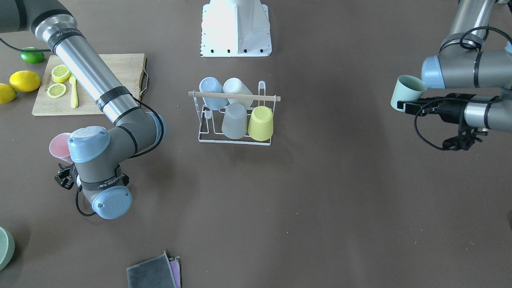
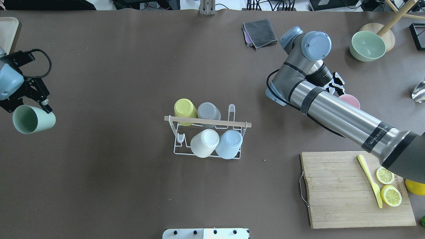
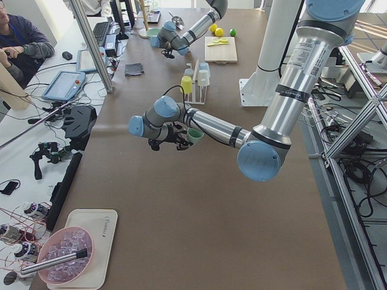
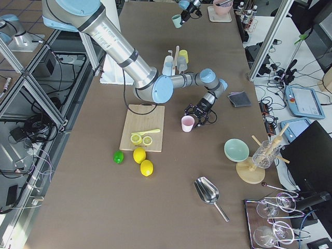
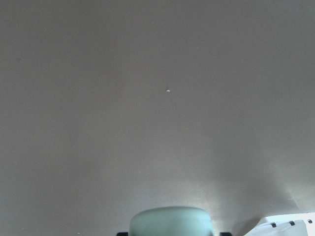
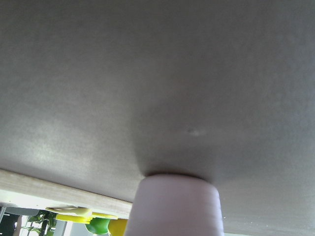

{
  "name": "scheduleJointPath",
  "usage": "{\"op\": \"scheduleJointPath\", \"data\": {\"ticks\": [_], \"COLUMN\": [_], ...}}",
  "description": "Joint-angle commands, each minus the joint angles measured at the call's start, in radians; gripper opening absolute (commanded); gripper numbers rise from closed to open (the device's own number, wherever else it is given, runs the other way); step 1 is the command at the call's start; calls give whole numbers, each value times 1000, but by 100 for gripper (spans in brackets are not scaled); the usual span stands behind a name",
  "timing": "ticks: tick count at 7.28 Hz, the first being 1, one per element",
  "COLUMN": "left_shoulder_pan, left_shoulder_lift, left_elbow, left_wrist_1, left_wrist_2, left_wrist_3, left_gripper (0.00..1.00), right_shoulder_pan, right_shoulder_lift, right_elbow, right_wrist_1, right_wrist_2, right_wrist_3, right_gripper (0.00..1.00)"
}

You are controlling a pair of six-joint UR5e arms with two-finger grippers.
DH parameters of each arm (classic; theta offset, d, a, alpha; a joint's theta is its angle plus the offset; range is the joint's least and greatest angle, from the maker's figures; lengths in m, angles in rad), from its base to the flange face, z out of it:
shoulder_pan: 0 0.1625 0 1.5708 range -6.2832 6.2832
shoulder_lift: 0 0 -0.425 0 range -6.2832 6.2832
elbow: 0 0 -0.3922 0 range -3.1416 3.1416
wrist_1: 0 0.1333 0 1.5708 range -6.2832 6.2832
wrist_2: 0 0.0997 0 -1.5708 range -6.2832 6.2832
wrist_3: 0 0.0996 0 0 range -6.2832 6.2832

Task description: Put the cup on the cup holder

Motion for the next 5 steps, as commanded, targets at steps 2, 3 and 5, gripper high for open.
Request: {"op": "scheduleJointPath", "data": {"ticks": [2, 3, 5], "left_shoulder_pan": [-98, -118, -141], "left_shoulder_lift": [-43, -43, -47], "left_elbow": [-85, -108, -146], "left_wrist_1": [-180, -276, -604], "left_wrist_2": [-12, -52, -19], "left_wrist_3": [-6, -75, -310], "left_gripper": [36, 23, 20], "right_shoulder_pan": [-15, -21, -21], "right_shoulder_lift": [-1, -1, -1], "right_elbow": [3, 3, 3], "right_wrist_1": [-27, -30, -43], "right_wrist_2": [-20, -28, -49], "right_wrist_3": [-15, -15, -50], "right_gripper": [93, 90, 69]}}
